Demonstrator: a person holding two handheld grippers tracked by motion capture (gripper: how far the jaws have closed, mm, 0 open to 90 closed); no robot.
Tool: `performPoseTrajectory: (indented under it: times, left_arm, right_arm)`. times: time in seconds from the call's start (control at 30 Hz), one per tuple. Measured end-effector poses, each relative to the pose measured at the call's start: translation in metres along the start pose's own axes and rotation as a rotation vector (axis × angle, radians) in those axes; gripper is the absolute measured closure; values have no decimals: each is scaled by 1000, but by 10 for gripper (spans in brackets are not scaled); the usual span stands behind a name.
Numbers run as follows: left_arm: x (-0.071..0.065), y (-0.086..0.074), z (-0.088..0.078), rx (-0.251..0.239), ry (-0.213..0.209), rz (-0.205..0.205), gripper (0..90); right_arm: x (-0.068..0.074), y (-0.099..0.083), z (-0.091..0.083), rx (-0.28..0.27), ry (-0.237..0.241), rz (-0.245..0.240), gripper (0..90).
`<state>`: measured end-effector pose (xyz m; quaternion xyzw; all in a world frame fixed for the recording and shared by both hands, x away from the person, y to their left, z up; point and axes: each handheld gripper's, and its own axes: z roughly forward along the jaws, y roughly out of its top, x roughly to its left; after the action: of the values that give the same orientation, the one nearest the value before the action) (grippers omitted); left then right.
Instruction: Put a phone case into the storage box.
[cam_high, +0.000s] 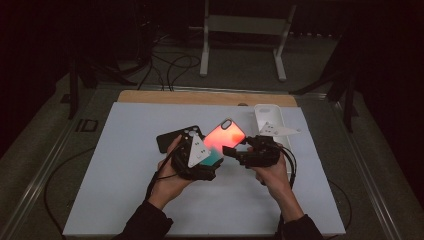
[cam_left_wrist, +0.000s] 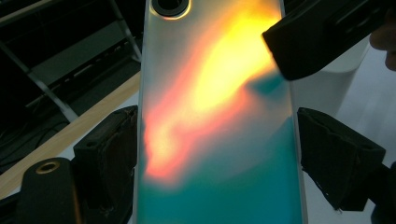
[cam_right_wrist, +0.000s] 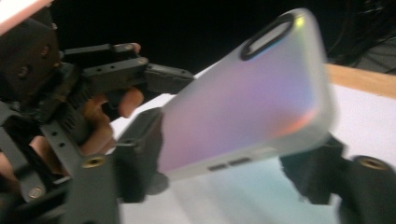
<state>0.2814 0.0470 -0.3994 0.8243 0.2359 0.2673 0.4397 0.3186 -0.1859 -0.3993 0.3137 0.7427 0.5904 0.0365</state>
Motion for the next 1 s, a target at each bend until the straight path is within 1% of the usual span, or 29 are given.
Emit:
performPoseTrajectory:
  times: [0.03, 0.17, 0.27, 0.3, 0.33, 0.37, 0.4, 0.43, 0.53, 0.57, 0.63, 0.67, 0.7, 0.77, 0.8, 0.83, 0.87, 0.9, 1.0]
  left_arm:
    - [-1, 0, 0, 0, 0, 0, 170]
    - [-1, 0, 1, -9, -6, -11, 170]
    - [-1, 0, 1, -8, -8, -18, 170]
    - [-1, 0, 1, -8, -8, -18, 170]
    - [-1, 0, 1, -10, -11, -21, 170]
    - [-1, 0, 1, -10, -11, -21, 170]
    - [-1, 0, 1, -11, -12, -20, 170]
    - [-2, 0, 1, -10, -14, -23, 170]
    - [-2, 0, 1, -10, -17, -23, 170]
    - [-2, 0, 1, -8, -19, -21, 170]
    - [-2, 0, 2, -4, -20, -17, 170]
    - [-2, 0, 2, -4, -20, -17, 170]
    - [-3, -1, 2, -3, -17, -16, 169]
    - [-4, -1, 3, -1, -3, -4, 168]
    - [-4, -1, 3, -1, -4, -4, 167]
    - [-3, -1, 3, -4, -17, -15, 167]
    - [-3, -2, 2, -10, -22, -25, 169]
    - [-2, -2, 2, -14, -27, -27, 169]
    - [-1, -3, 1, -16, -31, -34, 169]
  right_arm:
    - [1, 0, 2, 7, -8, 8, 437]
    - [3, -1, 7, 33, -2, 37, 546]
    - [3, -2, 10, 36, 15, 64, 594]
    - [3, -2, 10, 36, 15, 64, 594]
    - [4, -2, 12, 29, 25, 82, 628]
    - [4, -2, 12, 29, 27, 91, 635]
    - [4, -2, 12, 29, 27, 91, 635]
    - [6, -2, 14, 30, 28, 101, 671]
    - [7, -1, 15, 25, 31, 108, 706]
    - [8, -1, 16, 22, 36, 109, 747]
    - [10, -1, 17, 21, 39, 101, 781]
    - [10, -1, 17, 21, 39, 101, 781]
    - [12, -1, 17, 23, 47, 97, 812]
    - [14, 0, 18, 26, 35, 88, 823]
    - [15, 0, 18, 27, 36, 87, 843]
    - [16, 0, 18, 24, 43, 84, 864]
    - [18, 0, 18, 22, 29, 66, 866]
    - [19, 0, 18, 20, 26, 55, 866]
    - [20, 0, 18, 22, 25, 52, 867]
